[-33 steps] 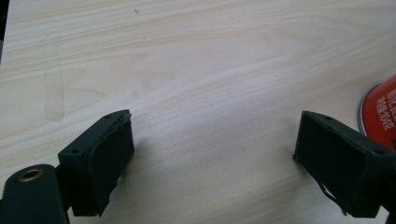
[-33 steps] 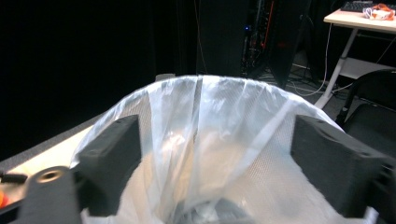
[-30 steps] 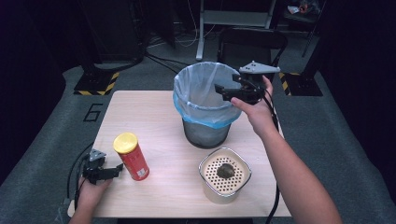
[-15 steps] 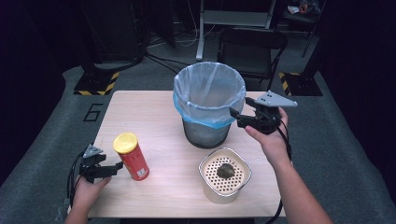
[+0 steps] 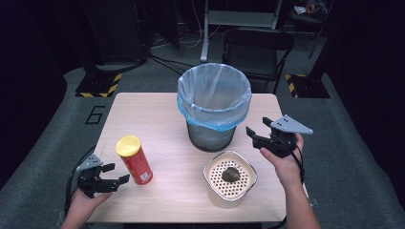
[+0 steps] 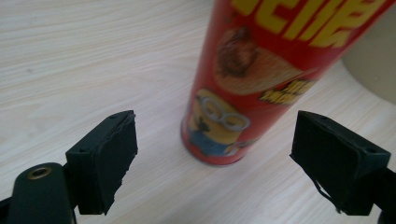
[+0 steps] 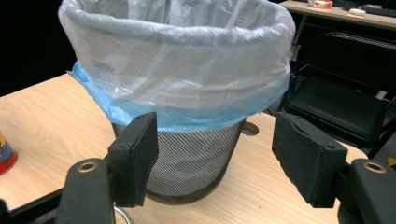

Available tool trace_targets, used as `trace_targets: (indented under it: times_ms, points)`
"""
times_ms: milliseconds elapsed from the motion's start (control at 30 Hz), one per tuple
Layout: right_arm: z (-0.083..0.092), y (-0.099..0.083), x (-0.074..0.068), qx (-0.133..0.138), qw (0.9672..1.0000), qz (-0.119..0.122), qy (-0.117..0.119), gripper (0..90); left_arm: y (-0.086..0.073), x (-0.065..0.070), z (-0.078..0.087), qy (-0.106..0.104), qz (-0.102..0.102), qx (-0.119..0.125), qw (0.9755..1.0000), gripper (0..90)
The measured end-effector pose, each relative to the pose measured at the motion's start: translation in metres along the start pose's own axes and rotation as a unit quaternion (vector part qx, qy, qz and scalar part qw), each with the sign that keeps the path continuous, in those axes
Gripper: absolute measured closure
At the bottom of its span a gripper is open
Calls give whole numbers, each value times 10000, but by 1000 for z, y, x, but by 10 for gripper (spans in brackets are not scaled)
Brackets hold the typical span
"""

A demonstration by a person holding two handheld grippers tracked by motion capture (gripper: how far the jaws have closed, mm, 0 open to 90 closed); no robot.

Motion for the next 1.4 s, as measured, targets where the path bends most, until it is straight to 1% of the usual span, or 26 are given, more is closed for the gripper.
trace_targets:
  times_ms: [67, 100, 133, 167, 233, 267, 300, 367, 400, 433, 500, 533, 600, 700, 733, 767, 800, 900, 933, 967, 1033, 1067, 1100, 1267, 1333, 1400]
  points:
    - [1, -2, 1, 20, 10000, -38, 9, 304, 3, 4, -2, -125, -35, 22, 9999, 137]
    - [2, -4, 2, 31, 9999, -98, 2, 304, 4, 7, -5, -145, 7, 66, 9999, 137]
    - [3, -6, 4, 67, 9999, -146, 0, 303, 5, 8, -7, -169, -26, 4, 9999, 138]
    - [5, -8, 5, 57, 9998, -188, 3, 302, 5, 9, -9, -155, -4, 13, 9999, 143]
    - [8, -10, 7, 102, 9997, -229, -14, 302, 5, 11, -13, -162, -18, -96, 9998, 153]
    - [11, -11, 12, 141, 9995, -276, -85, 302, 5, 13, -16, -161, -13, -80, 9998, 155]
    - [12, -11, 14, 181, 9994, -261, -103, 302, 6, 16, -21, -204, -11, -61, 9998, 155]
    - [16, -12, 18, 261, 9990, -345, -145, 302, 6, 20, -27, -240, -20, -62, 9997, 154]
    - [16, -12, 18, 261, 9990, -345, -145, 302, 6, 20, -27, -240, -20, -62, 9997, 153]
    - [17, -15, 21, 264, 9987, -402, -155, 302, 6, 21, -33, -210, -27, -34, 9998, 151]
    - [18, -16, 22, 240, 9988, -402, -150, 302, 6, 22, -37, -192, -10, -8, 9998, 149]
    - [18, -17, 23, 225, 9988, -394, -157, 302, 6, 21, -39, -160, -34, 22, 9999, 149]
    - [18, -17, 24, 240, 9987, -412, -169, 302, 5, 20, -44, -131, -118, -17, 9998, 151]
    - [17, -17, 24, 216, 9990, -346, -157, 301, 2, 19, -50, -166, -211, 24, 9996, 163]
    - [17, -17, 24, 216, 9990, -346, -157, 301, 2, 19, -50, -166, -211, 24, 9996, 167]
    - [16, -18, 24, 202, 9991, -353, -149, 301, 1, 18, -51, -113, -266, 58, 9996, 167]
    - [16, -18, 23, 204, 9990, -380, -144, 301, -1, 18, -52, -116, -225, 67, 9997, 168]
    - [15, -19, 24, 214, 9988, -419, -121, 300, -1, 19, -53, -56, -412, 140, 9990, 186]
    - [14, -20, 24, 220, 9989, -407, -97, 300, 0, 19, -53, -13, -468, 164, 9988, 209]
    - [15, -21, 24, 196, 9989, -401, -103, 301, 0, 20, -54, 71, -591, 175, 9981, 213]
    - [15, -22, 25, 192, 9989, -424, -111, 301, 0, 21, -55, 45, -538, 185, 9984, 215]
    - [15, -23, 26, 196, 9986, -477, -133, 300, 0, 22, -54, 68, -590, 169, 9981, 216]
    - [16, -24, 26, 192, 9985, -511, -102, 300, 1, 22, -52, 110, -711, 132, 9973, 223]
    - [14, -25, 27, 173, 9983, -545, -123, 301, 5, 24, -52, 120, -775, 198, 9967, 238]
    - [15, -26, 30, 174, 9983, -543, -144, 301, 8, 27, -49, 57, -636, 247, 9977, 239]
    - [15, -27, 31, 160, 9981, -572, -139, 301, 10, 27, -48, 106, -678, 237, 9974, 239]
Point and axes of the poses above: each handheld gripper's, and its own axes: z roughly backward along the jaws, y roughly out of its top, x roughly to its right, the point moved 7 cm from there along -z, roughly forward along the jaws, and after that the axes turned 11 degrees about x, right-handed, at the moved point
